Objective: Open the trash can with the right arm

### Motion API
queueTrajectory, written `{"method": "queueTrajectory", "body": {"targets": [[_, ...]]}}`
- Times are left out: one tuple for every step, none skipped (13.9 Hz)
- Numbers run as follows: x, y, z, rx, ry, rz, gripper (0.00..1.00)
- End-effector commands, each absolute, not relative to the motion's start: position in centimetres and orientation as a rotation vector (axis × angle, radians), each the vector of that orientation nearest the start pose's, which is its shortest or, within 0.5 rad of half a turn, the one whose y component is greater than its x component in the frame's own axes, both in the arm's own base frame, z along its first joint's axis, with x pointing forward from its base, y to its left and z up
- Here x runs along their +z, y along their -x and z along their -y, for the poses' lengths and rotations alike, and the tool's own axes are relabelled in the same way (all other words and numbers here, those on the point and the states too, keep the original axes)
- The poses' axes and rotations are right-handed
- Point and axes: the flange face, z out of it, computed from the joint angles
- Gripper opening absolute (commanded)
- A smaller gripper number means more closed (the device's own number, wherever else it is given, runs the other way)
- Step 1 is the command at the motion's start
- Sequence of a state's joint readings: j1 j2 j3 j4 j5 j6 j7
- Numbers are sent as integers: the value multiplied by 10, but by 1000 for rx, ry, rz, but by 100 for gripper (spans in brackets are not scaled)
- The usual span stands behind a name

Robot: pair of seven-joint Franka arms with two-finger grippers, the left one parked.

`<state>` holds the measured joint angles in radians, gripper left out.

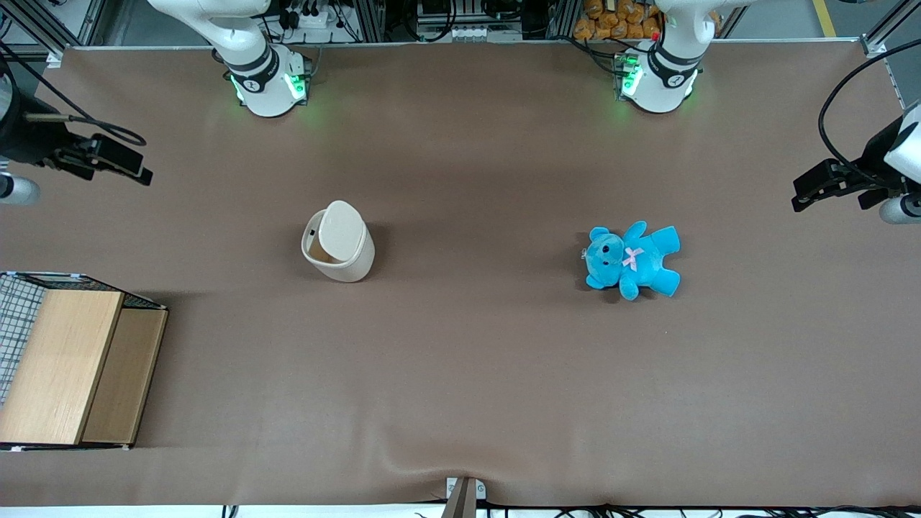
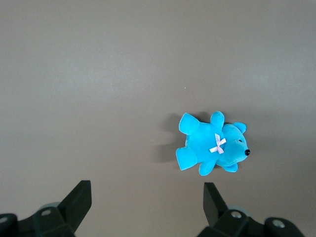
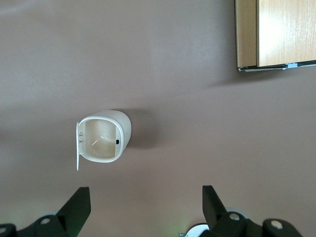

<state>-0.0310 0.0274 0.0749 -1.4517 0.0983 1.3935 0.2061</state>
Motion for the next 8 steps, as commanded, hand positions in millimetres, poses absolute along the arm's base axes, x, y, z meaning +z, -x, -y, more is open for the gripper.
{"method": "queueTrajectory", "body": {"targets": [[657,-542,-32,121,3084,-220,100],[658,-543,-32,114,3085,-216,100],[659,-545,-30,114,3081,-219,100],[657,-545,-29,116,3083,-222,100],[656,-547,-26,119,3092,-230,100],[654,-547,-23,122,3106,-220,100],[653,-547,-19,126,3107,-230,100],[653,-548,-17,124,3108,-235,100]]}}
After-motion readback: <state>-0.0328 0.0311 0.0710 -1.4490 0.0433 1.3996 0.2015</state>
